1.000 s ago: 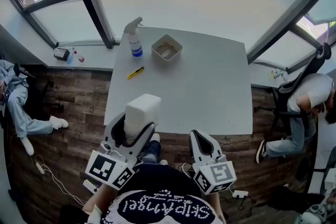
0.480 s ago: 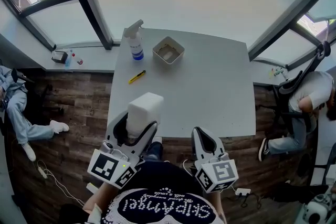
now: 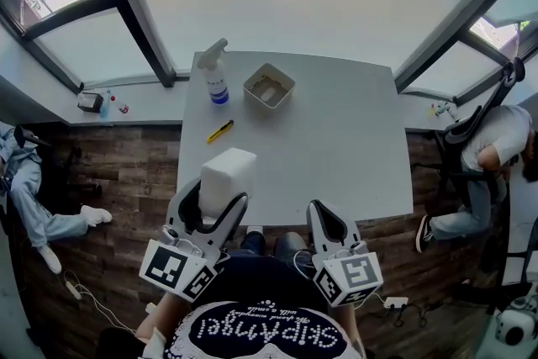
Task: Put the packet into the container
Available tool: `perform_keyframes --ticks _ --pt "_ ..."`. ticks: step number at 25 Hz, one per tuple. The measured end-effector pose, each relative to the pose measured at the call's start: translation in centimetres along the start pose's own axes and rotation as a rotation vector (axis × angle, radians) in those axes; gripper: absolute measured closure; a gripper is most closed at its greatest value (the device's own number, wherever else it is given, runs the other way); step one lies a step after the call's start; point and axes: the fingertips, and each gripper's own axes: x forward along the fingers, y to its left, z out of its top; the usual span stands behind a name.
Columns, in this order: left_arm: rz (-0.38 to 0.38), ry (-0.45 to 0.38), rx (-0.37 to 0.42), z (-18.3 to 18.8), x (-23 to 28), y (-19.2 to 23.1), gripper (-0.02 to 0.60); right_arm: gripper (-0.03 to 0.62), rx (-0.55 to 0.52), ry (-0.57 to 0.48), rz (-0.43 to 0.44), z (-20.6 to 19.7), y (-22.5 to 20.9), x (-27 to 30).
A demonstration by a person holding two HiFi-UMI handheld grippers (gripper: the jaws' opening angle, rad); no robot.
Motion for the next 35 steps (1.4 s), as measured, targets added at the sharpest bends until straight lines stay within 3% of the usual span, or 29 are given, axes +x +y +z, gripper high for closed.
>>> perform_keyframes --ticks 10,35 --pt "0.023 0.012 -0.021 -0.9 0.8 -0.4 0.293 0.579 0.005 0.016 -0.001 -0.3 -1.6 -0.2" --pt "0.142 -0.017 0.002 0.3 7.6 -1.4 0.293 0.579 -0.004 0.036 0.099 2.1 -8.4 2.5"
